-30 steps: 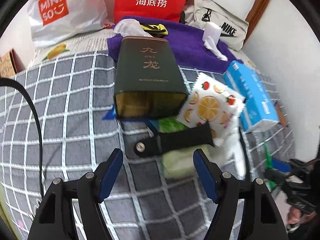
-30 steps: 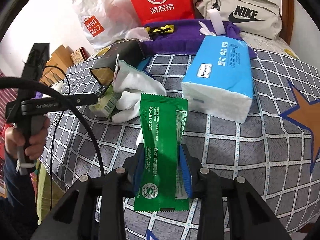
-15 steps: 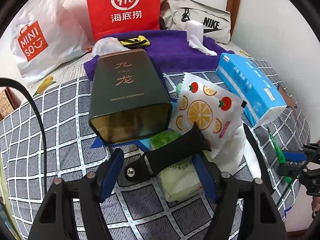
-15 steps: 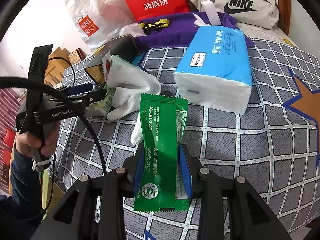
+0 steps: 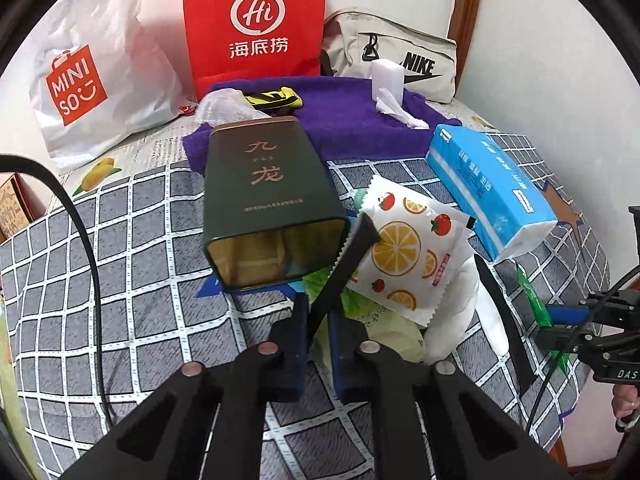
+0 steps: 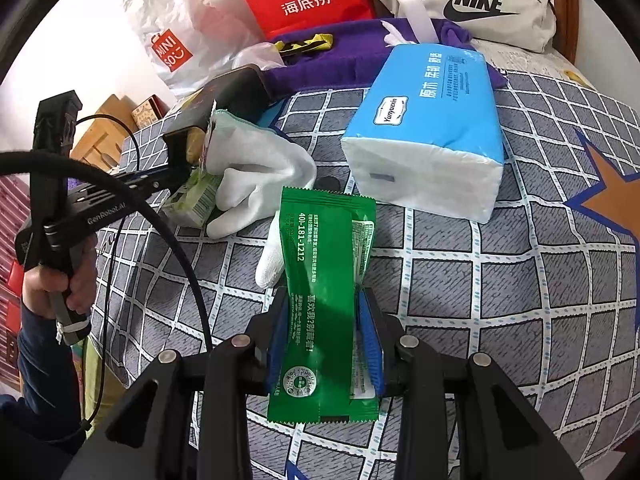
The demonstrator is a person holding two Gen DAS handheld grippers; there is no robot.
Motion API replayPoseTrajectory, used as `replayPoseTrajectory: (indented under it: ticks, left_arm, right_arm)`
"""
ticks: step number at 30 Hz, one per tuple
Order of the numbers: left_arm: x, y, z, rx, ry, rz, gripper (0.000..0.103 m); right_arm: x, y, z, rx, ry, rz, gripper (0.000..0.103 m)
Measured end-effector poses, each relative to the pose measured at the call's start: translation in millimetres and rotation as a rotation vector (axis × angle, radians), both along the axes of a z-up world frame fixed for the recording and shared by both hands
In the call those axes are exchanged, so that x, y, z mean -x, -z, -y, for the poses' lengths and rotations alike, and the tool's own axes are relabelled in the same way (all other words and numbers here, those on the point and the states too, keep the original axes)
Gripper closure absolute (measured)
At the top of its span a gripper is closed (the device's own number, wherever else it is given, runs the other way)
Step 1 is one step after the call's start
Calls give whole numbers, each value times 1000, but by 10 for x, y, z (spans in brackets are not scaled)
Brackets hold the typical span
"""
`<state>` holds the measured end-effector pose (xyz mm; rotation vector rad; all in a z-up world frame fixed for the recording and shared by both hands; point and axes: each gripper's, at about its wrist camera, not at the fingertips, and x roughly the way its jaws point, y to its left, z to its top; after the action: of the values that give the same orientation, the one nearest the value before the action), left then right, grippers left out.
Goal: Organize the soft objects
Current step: 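Grasp the black watch strap with the left gripper while the right gripper holds the green packet, then carry the strap in the left gripper while the right gripper carries the green packet to the towel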
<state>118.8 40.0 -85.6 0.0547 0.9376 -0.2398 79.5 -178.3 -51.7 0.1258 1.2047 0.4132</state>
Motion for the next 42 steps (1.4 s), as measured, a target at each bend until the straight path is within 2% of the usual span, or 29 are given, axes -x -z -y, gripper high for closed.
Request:
replayPoseTrajectory:
  ticks: [2, 6, 9, 15, 20, 26, 32, 42]
  left_arm:
    - [10, -44, -31, -2, -6, 14, 95]
    - [17, -139, -153, 69, -30, 22, 96]
    - [3, -158, -192, 92, -35, 16, 97]
    - [-39, -58, -155, 72, -38, -25, 97]
    - [-107, -13, -166, 103, -47, -48, 96]
    - [-140, -4, -148, 94, -56, -38, 97]
    - [-50, -124, -230, 126, -74, -25, 99]
    - [42, -368, -349, 146, -104, -5, 99]
  right_arm:
    - [7, -10, -19, 3, -3, 5, 69]
    - [32, -35, -49, 14, -13, 16, 69]
    - [36, -51, -58, 12, -14, 16, 69]
    - [45, -83, -68, 12, -20, 21, 69]
    - [58, -65, -50, 12, -13, 13, 69]
    - [72, -52, -23, 13, -5, 9, 69]
    - [84, -101, -12, 7, -4, 14, 69]
    - [29, -377, -113, 1, -42, 71, 69]
